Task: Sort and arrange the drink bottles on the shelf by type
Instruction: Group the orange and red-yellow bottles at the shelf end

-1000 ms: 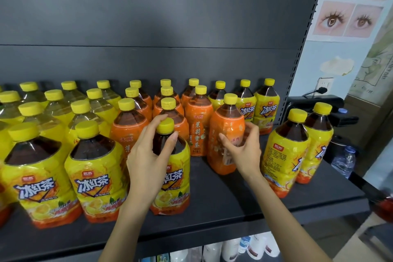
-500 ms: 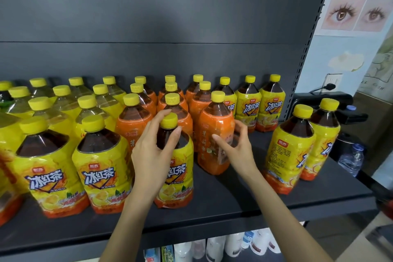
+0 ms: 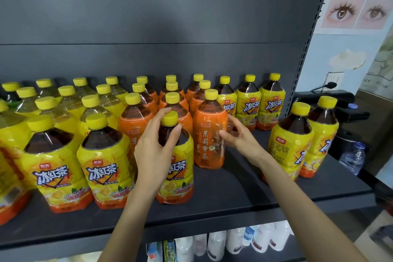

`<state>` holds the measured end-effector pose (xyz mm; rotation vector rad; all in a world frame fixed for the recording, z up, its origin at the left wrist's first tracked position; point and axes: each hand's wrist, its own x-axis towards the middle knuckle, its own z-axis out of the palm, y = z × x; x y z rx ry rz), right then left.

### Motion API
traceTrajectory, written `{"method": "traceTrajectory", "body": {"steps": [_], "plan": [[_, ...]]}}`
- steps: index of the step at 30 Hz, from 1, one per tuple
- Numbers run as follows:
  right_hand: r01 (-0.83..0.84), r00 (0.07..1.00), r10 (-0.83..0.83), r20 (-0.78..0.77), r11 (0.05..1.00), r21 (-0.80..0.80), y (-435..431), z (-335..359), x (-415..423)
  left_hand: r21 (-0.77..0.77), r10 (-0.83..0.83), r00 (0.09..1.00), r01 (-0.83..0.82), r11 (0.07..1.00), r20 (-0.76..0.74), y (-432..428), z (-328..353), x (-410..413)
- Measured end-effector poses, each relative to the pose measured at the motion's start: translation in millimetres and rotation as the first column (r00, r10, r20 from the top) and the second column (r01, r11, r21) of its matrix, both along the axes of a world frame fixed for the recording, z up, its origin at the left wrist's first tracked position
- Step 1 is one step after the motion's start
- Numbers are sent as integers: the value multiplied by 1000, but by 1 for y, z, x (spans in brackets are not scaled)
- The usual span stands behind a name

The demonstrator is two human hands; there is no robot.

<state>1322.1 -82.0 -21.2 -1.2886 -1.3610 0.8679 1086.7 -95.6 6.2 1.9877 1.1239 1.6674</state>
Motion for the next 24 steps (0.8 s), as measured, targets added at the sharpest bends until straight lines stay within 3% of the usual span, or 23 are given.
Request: {"method": "traceTrajectory", "body": {"steps": [9,14,19,24], "plan": [[0,999,-2,-44,1000,-27,2,-1,-3,-32,17,1000,-18,999,-22,-7,1,6],[179,981,-182,64,983,43,-18,-4,-13,-104,-21,1000,20,994,-7,-13,-5,0],[262,902,-344,262,917,302,-69,-13,-25,-30,74,981,-80,996,-177,-26,-30,-2],[380,727,-641,246,673,634,-118,-23,-15,-3,187,960,-191,981,-209,-33,-41,5]]}}
